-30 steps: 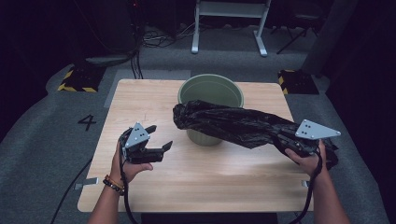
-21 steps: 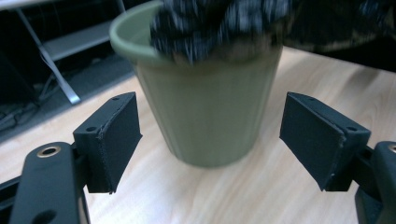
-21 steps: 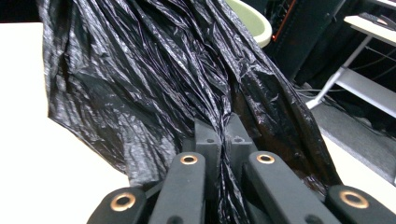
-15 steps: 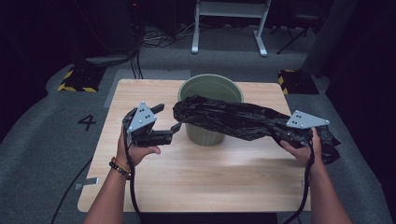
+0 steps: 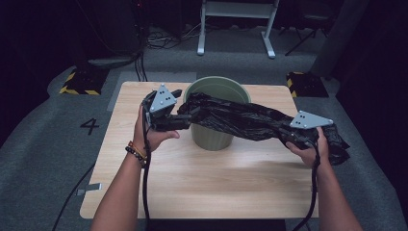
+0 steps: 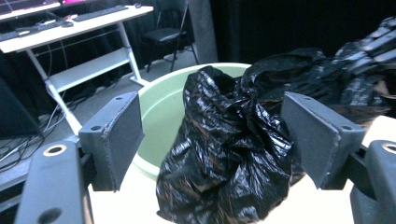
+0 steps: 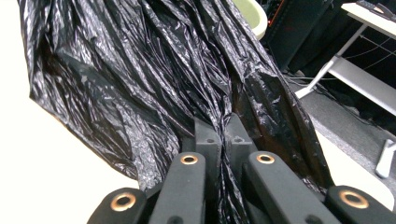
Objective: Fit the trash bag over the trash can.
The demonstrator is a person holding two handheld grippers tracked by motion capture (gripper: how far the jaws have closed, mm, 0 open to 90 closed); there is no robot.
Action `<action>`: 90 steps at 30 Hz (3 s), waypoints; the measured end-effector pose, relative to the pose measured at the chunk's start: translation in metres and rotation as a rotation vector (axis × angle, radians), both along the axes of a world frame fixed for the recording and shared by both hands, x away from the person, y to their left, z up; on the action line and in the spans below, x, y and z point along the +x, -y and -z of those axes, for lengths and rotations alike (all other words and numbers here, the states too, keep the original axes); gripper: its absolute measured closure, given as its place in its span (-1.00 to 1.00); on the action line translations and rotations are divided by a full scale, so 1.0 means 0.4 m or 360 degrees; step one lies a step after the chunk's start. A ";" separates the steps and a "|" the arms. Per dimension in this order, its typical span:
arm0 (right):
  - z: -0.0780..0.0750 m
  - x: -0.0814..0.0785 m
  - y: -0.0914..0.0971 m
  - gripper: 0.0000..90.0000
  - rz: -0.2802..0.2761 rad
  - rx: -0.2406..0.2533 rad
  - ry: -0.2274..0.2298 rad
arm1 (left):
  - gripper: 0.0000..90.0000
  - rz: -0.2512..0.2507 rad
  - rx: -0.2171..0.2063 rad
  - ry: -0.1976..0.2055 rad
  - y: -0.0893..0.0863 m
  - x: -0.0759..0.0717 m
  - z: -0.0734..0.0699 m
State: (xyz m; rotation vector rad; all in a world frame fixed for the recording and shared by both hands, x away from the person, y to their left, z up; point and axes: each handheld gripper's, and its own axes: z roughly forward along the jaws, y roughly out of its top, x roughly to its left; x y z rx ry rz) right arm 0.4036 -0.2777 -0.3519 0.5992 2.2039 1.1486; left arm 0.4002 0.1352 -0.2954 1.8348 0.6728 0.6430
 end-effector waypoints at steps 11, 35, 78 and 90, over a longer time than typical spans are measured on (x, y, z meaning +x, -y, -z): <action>-0.013 0.008 -0.006 0.96 0.0006 0.0000 0.0016 | 0.21 0.0008 0.0189 -0.0095 0.030 0.086 0.012; -0.109 0.007 -0.077 0.96 -0.0061 0.0262 0.0186 | 0.54 0.0137 0.0450 -0.0178 0.181 0.163 0.039; -0.078 0.045 -0.164 0.87 -0.0043 0.0134 0.0002 | 0.40 0.0274 0.0419 -0.0049 0.266 0.071 0.019; -0.071 0.028 -0.157 0.14 -0.0112 0.0189 -0.0090 | 0.94 0.0199 0.0472 -0.0082 0.211 0.096 0.056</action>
